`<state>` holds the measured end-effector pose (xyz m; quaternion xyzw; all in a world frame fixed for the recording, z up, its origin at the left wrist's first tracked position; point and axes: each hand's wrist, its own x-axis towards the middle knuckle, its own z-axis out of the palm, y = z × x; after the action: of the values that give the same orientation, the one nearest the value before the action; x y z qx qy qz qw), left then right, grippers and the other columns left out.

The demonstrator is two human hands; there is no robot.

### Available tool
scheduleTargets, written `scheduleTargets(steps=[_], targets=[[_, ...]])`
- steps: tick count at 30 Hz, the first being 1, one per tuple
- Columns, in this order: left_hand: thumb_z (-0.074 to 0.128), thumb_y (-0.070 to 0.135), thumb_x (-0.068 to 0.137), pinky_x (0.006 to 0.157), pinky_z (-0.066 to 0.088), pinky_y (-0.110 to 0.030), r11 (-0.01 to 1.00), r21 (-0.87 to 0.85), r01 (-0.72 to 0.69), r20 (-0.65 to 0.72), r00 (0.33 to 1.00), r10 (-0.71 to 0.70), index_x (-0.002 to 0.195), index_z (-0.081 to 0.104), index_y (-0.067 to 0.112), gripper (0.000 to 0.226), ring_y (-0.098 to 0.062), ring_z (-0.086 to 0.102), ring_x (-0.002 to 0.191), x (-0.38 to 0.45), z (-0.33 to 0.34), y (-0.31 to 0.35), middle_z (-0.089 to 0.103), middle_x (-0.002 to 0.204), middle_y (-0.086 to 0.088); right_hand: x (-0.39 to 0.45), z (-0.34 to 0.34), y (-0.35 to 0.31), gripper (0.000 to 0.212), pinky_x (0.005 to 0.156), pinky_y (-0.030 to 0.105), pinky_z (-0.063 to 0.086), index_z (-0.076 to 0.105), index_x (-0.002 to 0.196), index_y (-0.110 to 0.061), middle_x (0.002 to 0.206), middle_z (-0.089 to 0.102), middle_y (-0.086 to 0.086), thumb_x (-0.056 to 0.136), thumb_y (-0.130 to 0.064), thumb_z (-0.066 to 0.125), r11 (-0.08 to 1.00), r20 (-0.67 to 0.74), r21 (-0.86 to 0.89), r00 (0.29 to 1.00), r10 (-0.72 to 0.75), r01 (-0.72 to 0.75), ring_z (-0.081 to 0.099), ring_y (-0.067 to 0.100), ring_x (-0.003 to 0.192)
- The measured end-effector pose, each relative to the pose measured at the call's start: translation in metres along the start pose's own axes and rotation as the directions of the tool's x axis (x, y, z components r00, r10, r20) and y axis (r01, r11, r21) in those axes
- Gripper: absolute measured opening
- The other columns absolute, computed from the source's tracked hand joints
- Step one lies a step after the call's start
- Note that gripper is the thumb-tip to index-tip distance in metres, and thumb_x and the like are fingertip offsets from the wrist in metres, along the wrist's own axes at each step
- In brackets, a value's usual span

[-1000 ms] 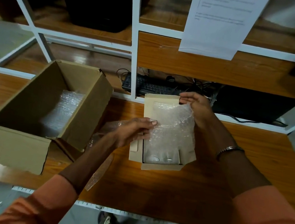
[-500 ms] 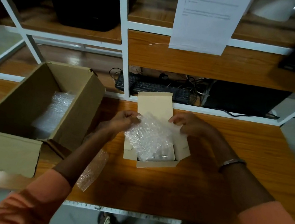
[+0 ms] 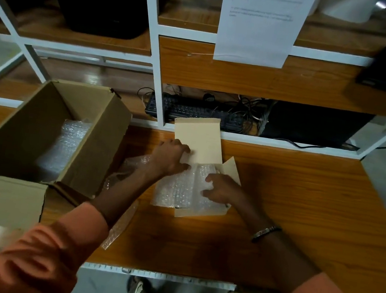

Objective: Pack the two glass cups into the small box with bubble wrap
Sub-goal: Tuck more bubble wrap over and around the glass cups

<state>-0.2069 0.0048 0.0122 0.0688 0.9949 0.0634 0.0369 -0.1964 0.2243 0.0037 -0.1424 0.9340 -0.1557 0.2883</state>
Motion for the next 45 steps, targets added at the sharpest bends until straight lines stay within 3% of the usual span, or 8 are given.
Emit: scheduleTargets(steps=[5,12,18,22,30,34,40,45], targets=[[0.067,0.044,0.093,0.093,0.056,-0.045,0.994,-0.08,0.078,-0.198,0.976,-0.092,0.124,0.071,0.022,0.038,-0.026,0.065,0.109,-0.061,0.025,0.014,0.067,0.123,-0.005,0.005,0.03,-0.002,0.051,0.095,0.033,0.051,0.058,0.144,-0.015,0.142,0.064,0.01,0.1,-0.041,0.065,0.976,-0.114,0.217,0.993,0.027,-0.002,0.064,0.026,0.122],[0.059,0.025,0.104,0.098,0.052,-0.033,0.845,-0.483,0.231,0.188,0.969,-0.158,0.148,0.056,0.004,0.048,-0.029,0.069,0.119,-0.063,0.049,0.015,0.07,0.134,-0.016,0.017,0.051,-0.031,0.044,0.086,0.037,0.055,0.057,0.137,-0.011,0.131,0.065,0.014,0.101,-0.036,0.057,0.952,-0.044,0.279,0.988,0.145,-0.128,0.065,0.03,0.114],[0.056,0.015,0.097,0.103,0.053,-0.039,0.704,-0.586,0.401,0.418,0.894,-0.162,0.149,0.051,0.003,0.054,-0.031,0.063,0.124,-0.051,0.046,0.013,0.064,0.141,-0.016,0.029,0.062,-0.04,0.049,0.074,0.033,0.046,0.063,0.128,-0.008,0.124,0.07,0.014,0.098,-0.046,0.065,0.913,-0.048,0.346,0.968,0.245,-0.214,0.067,0.031,0.111],[0.059,0.02,0.091,0.099,0.059,-0.044,0.631,-0.637,0.443,0.388,0.891,-0.234,0.152,0.048,0.004,0.064,-0.029,0.07,0.114,-0.055,0.051,0.015,0.069,0.133,-0.018,0.034,0.065,-0.05,0.051,0.075,0.035,0.055,0.07,0.115,-0.009,0.116,0.074,0.013,0.085,-0.049,0.08,0.904,-0.124,0.348,0.944,0.306,-0.248,0.07,0.033,0.106],[0.058,0.017,0.104,0.074,0.066,-0.038,0.599,-0.686,0.413,0.311,0.911,-0.271,0.135,0.064,0.005,0.033,-0.016,0.079,0.071,-0.072,0.047,0.004,0.08,0.1,-0.011,0.034,0.063,-0.06,0.07,0.075,0.036,0.056,0.072,0.113,-0.017,0.11,0.075,0.01,0.07,-0.071,0.081,0.917,-0.224,0.328,0.924,0.309,-0.227,0.071,0.032,0.102],[0.062,0.02,0.103,0.073,0.064,-0.036,0.623,-0.668,0.406,0.281,0.913,-0.295,0.134,0.062,0.009,0.034,-0.014,0.077,0.076,-0.075,0.041,0.0,0.076,0.092,-0.001,0.033,0.059,-0.062,0.07,0.072,0.034,0.053,0.072,0.11,-0.013,0.114,0.074,0.01,0.069,-0.07,0.083,0.898,-0.149,0.347,0.929,0.338,-0.271,0.07,0.031,0.103],[0.055,0.03,0.107,0.082,0.063,-0.052,0.634,-0.675,0.379,0.301,0.925,-0.232,0.141,0.059,0.01,0.039,-0.026,0.078,0.085,-0.073,0.041,0.002,0.077,0.099,-0.009,0.029,0.045,-0.055,0.087,0.076,0.033,0.052,0.06,0.138,-0.007,0.132,0.068,0.011,0.073,-0.06,0.085,0.833,-0.073,0.468,0.926,0.371,-0.297,0.067,0.031,0.115],[0.05,0.021,0.109,0.081,0.061,-0.042,0.639,-0.689,0.342,0.301,0.937,-0.178,0.14,0.06,0.006,0.036,-0.026,0.075,0.084,-0.07,0.043,0.013,0.076,0.104,-0.014,0.025,0.044,-0.034,0.056,0.072,0.038,0.064,0.073,0.11,-0.013,0.105,0.076,0.003,0.065,-0.043,0.088,0.721,-0.059,0.659,0.941,0.334,-0.215,0.073,0.02,0.09]])
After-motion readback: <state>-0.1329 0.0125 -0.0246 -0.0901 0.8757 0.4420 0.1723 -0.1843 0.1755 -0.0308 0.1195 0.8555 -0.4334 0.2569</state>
